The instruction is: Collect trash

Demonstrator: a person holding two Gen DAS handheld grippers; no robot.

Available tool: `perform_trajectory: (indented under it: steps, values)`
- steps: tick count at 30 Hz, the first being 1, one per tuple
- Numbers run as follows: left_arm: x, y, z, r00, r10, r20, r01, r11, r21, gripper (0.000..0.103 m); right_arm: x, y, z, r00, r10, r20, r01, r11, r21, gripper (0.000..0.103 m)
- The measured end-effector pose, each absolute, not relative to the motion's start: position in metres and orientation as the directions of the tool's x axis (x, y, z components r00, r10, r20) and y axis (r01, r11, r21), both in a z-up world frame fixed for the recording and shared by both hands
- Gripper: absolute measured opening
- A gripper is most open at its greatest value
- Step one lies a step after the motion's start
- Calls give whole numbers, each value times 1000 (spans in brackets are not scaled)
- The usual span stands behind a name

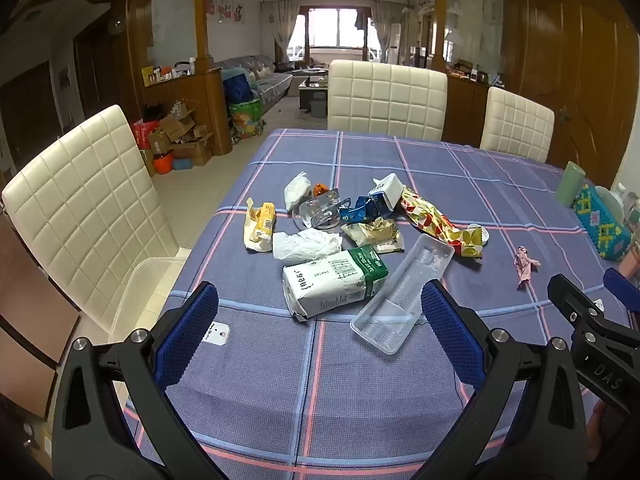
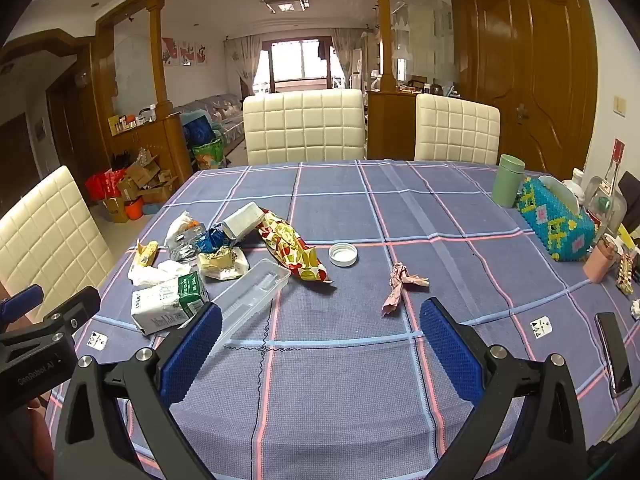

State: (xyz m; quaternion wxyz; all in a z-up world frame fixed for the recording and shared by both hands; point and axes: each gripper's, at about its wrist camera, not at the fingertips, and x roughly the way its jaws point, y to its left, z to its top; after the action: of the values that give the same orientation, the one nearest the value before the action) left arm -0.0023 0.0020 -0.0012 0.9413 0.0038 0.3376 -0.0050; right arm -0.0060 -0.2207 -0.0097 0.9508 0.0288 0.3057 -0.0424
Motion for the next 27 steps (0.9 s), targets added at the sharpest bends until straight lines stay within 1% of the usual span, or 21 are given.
perform_trajectory:
  steps: [27]
  values:
    - [-1,1,-1,768,-9,-640,11,1000,-1,100,-4,-219,-11,805,-57,-590,96,995,34,97]
